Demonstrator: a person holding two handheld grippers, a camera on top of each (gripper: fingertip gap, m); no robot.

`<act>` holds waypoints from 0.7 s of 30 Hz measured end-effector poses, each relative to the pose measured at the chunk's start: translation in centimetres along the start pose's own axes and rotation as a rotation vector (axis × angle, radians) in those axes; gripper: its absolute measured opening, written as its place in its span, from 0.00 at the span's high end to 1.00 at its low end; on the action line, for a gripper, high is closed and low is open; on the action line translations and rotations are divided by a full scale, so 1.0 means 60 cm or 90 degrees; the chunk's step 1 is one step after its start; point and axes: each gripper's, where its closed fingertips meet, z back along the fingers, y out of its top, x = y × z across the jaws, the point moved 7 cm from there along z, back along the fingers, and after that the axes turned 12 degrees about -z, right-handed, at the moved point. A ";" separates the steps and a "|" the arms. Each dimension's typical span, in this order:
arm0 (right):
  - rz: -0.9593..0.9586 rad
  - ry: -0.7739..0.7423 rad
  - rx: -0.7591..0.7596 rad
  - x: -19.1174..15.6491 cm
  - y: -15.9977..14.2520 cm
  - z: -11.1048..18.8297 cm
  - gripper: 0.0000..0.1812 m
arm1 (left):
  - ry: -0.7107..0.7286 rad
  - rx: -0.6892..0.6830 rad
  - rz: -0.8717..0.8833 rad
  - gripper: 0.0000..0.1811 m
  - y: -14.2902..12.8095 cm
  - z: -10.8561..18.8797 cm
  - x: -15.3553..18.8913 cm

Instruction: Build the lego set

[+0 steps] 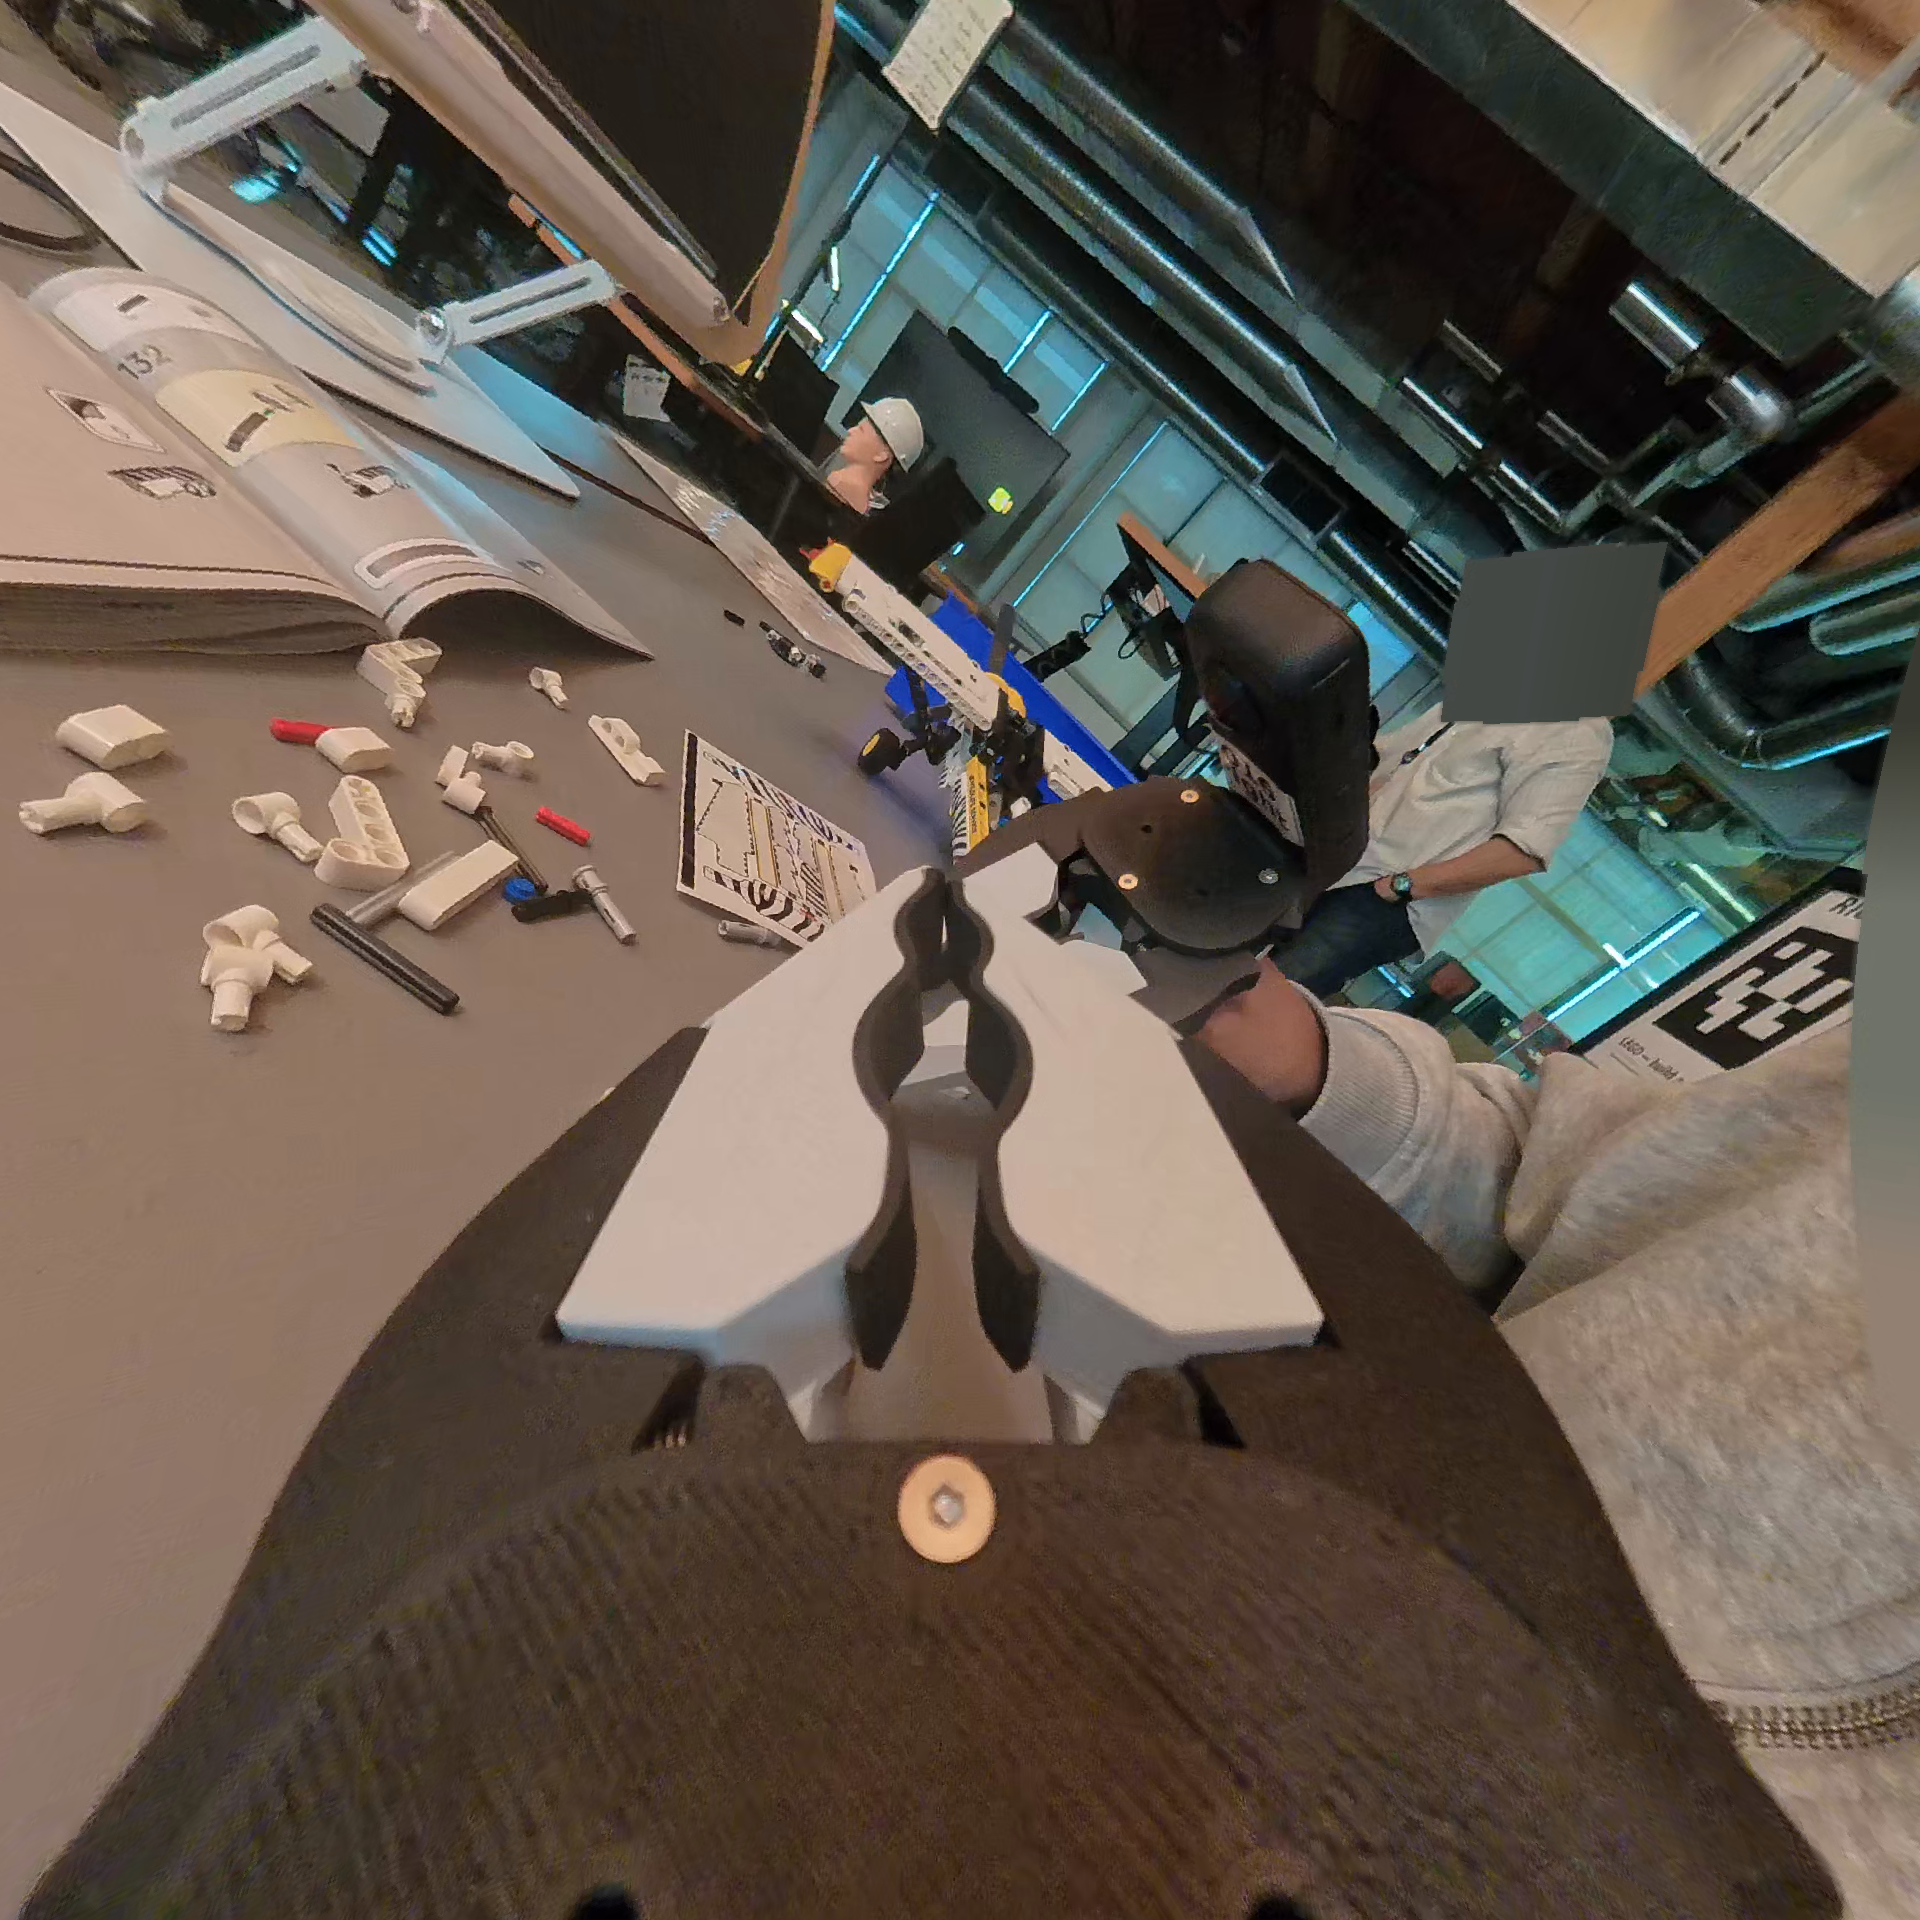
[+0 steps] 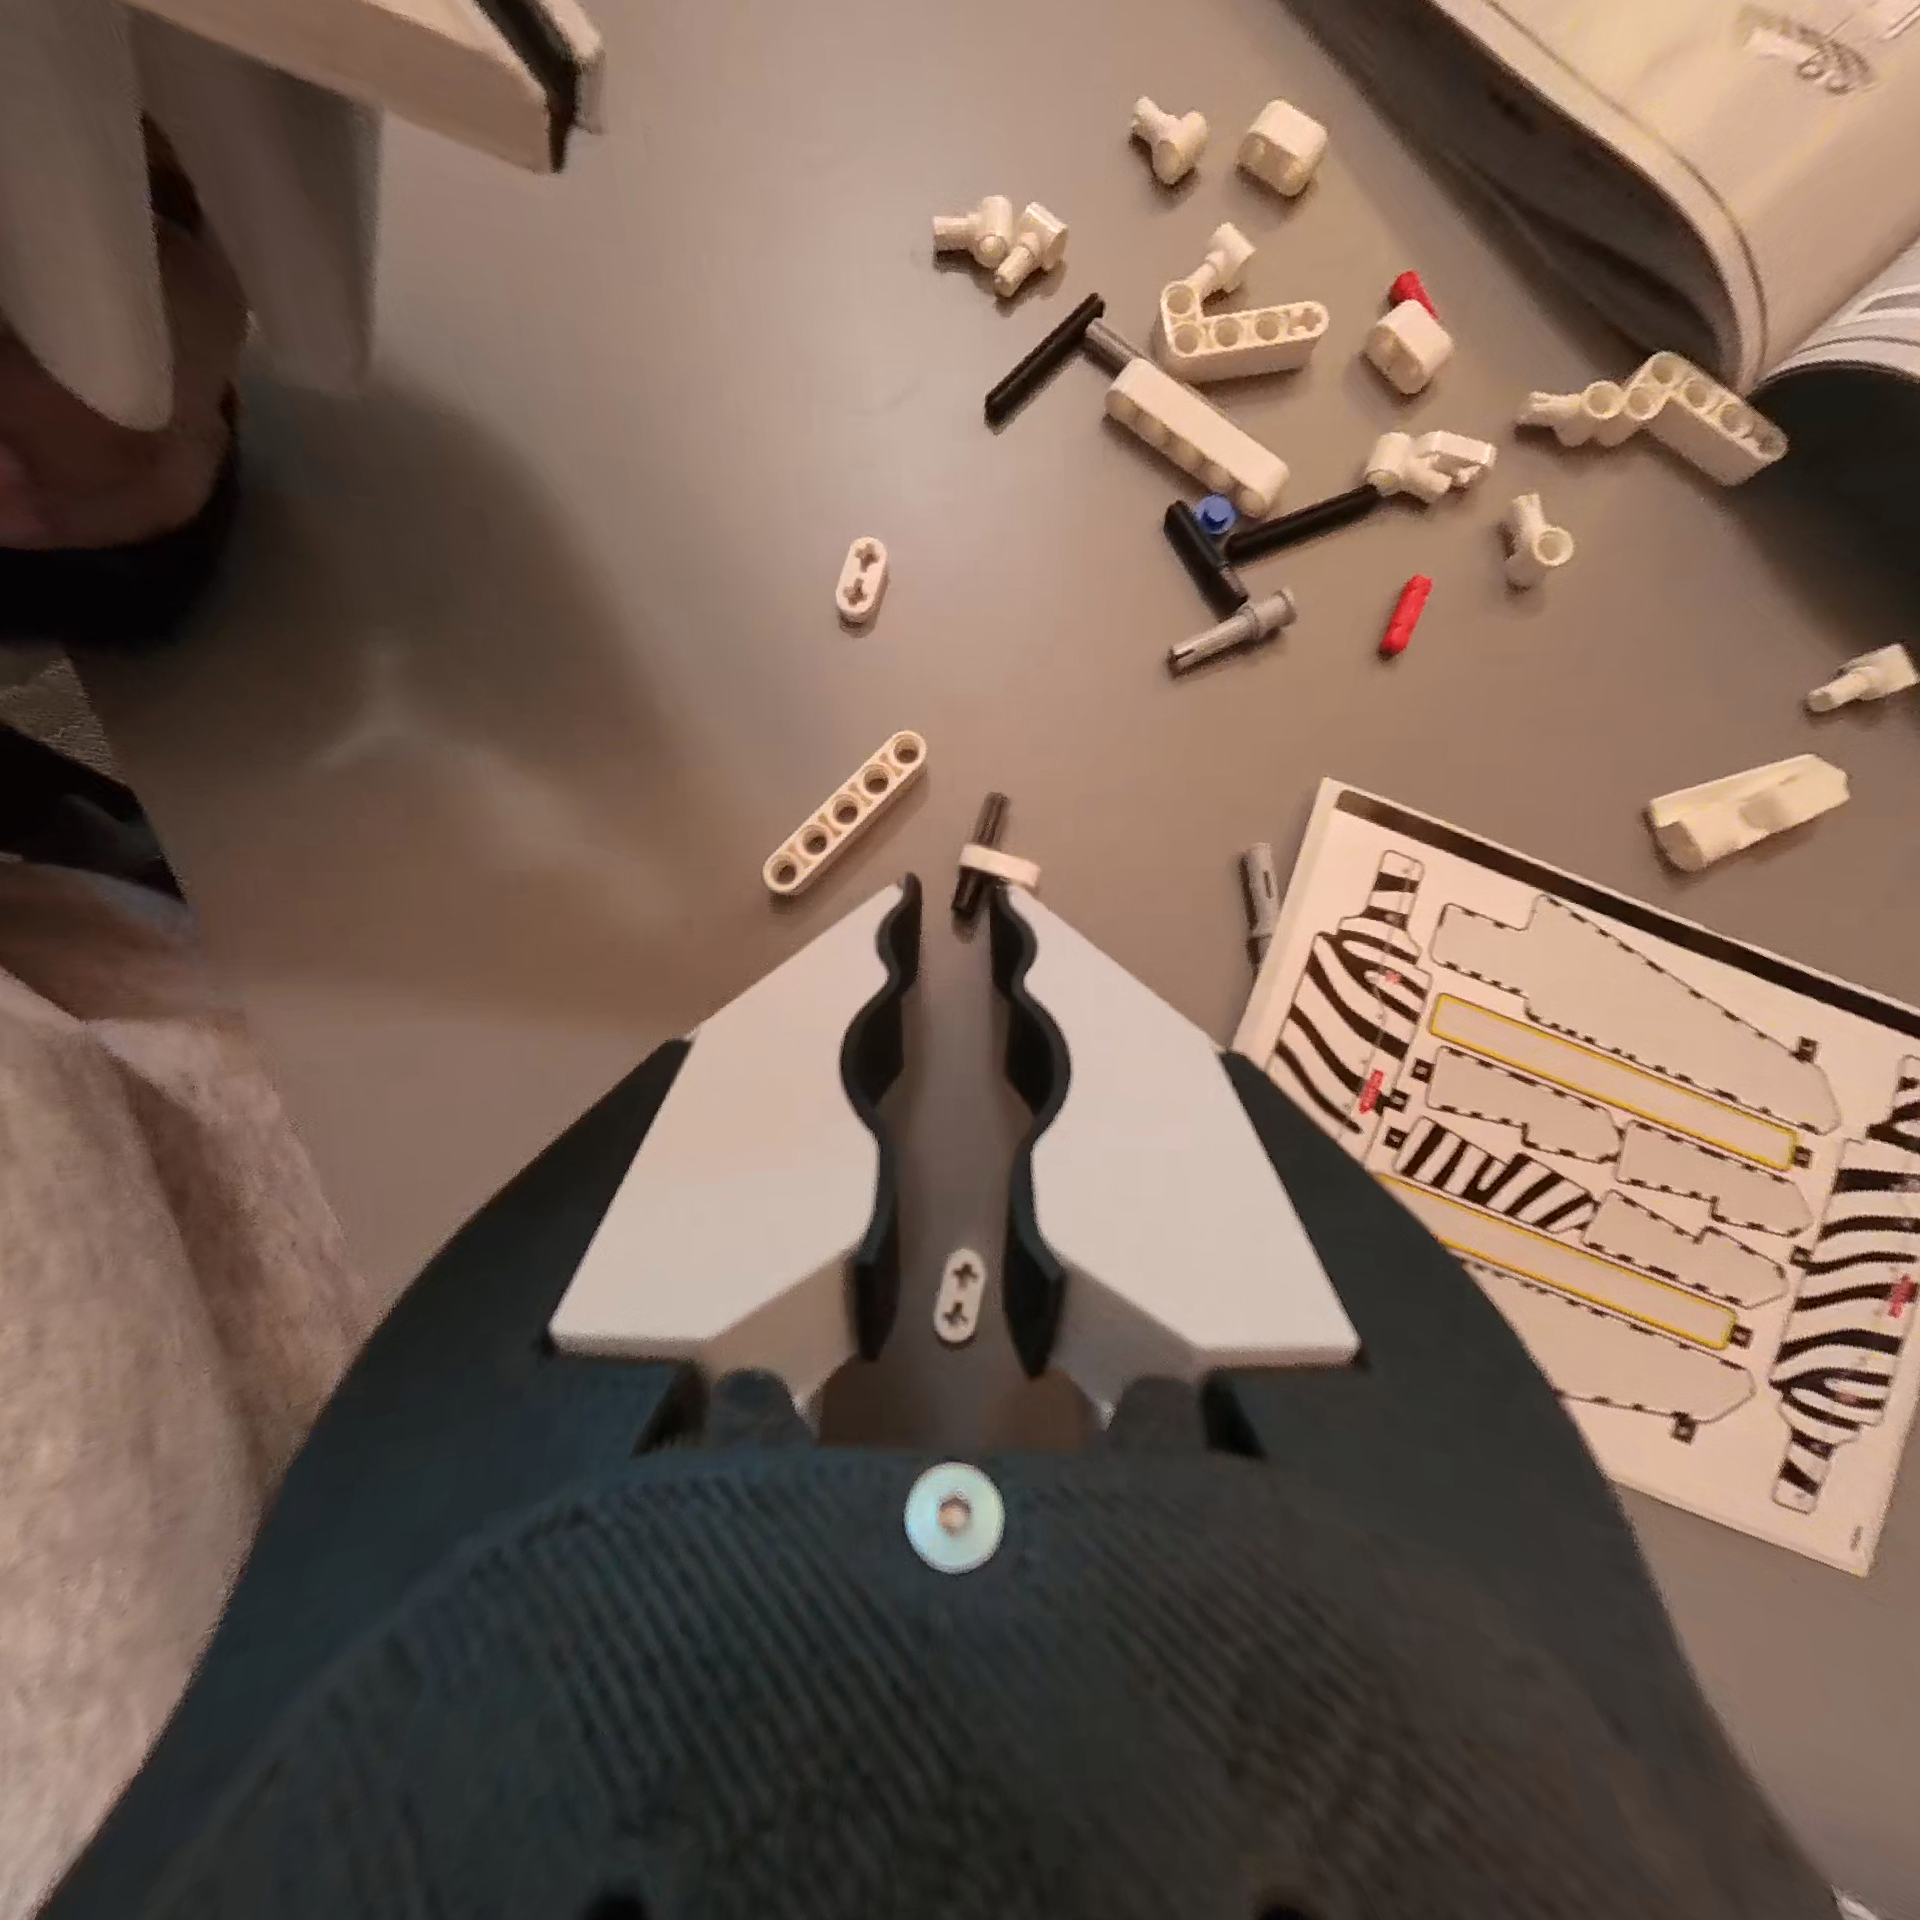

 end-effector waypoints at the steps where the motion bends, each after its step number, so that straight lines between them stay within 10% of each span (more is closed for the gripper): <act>1: -0.001 0.000 0.001 0.001 0.001 -0.001 0.94 | -0.002 0.002 0.006 1.00 0.000 0.000 -0.001; 21: 0.380 -0.113 0.295 -0.084 0.049 0.101 0.98 | -0.187 0.005 0.114 0.93 -0.014 -0.020 0.024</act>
